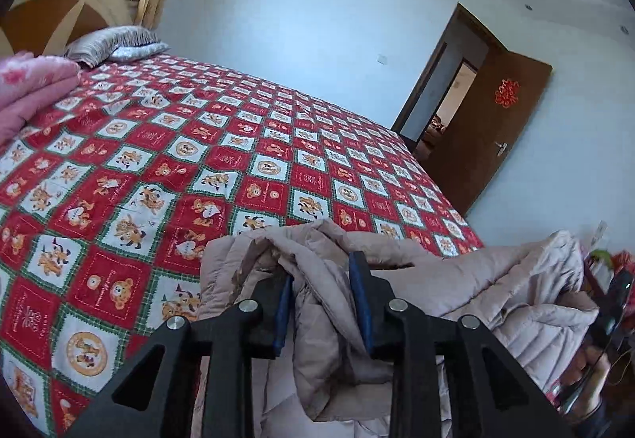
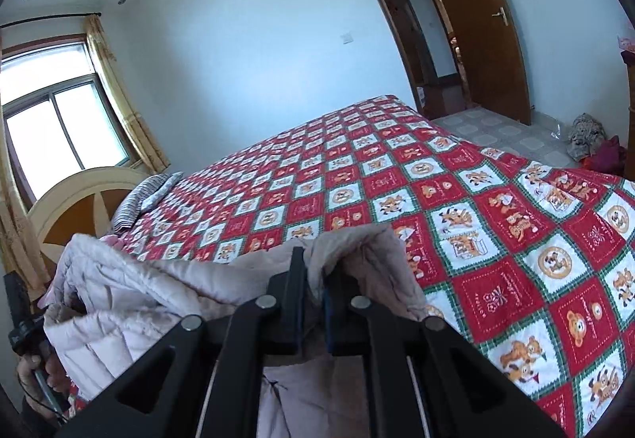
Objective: Fold large clothes
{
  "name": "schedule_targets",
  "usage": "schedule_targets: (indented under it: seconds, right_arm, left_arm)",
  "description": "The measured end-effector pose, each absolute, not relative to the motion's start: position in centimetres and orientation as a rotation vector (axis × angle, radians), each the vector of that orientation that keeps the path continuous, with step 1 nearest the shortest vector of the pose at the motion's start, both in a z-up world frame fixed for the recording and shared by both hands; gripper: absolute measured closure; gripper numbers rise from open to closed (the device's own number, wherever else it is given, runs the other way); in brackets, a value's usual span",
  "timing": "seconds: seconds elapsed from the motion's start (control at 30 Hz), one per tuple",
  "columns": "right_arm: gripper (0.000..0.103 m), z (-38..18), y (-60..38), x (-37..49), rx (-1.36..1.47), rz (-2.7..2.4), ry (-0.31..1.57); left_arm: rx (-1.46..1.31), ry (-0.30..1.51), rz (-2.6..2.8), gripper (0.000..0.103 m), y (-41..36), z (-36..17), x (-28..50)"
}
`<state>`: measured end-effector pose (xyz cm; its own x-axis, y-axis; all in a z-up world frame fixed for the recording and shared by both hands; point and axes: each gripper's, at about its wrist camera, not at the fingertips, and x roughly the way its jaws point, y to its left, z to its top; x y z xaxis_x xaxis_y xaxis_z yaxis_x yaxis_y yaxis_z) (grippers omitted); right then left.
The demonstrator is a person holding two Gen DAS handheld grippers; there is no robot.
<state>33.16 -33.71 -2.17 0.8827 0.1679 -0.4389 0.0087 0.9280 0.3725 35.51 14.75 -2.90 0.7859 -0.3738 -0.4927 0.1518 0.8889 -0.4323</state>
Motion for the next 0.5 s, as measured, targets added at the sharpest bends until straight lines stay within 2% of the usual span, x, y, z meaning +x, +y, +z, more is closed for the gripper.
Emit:
schedule_targets:
  seconds: [0.03,0.07,0.17,0.23,0.5]
  right_arm:
    - [0.094,-2.4,-33.8,34.3,0.386,0.073,0.498]
    - [0.094,-2.7,-33.8,35.2,0.377,0.053,0.504]
    - [0.093,-3.4,-33.7,38.3,0.383,0.029,0.534]
    - [0.093,-4.1,-33.3,40.6,0.379,0.019,0.556]
    - [0.093,-7.0,-32.0,47.3,0.341,-0.076,0.612]
  left_arm:
    - [-0.415,0.586,-0.289,0.065,15.1,-2.2,36.1]
    - [-0.428,0.565,-0.289,0.053,15.2,-1.6,36.6]
    - [-0.380,0.460,-0.167,0.001,14.8,0.6,36.9]
    - [-0.293,0.374,-0.091,0.001,13.9,1.3,37.2]
    - [-0.155,0.478,-0.084,0.001,8.2,-3.7,39.9]
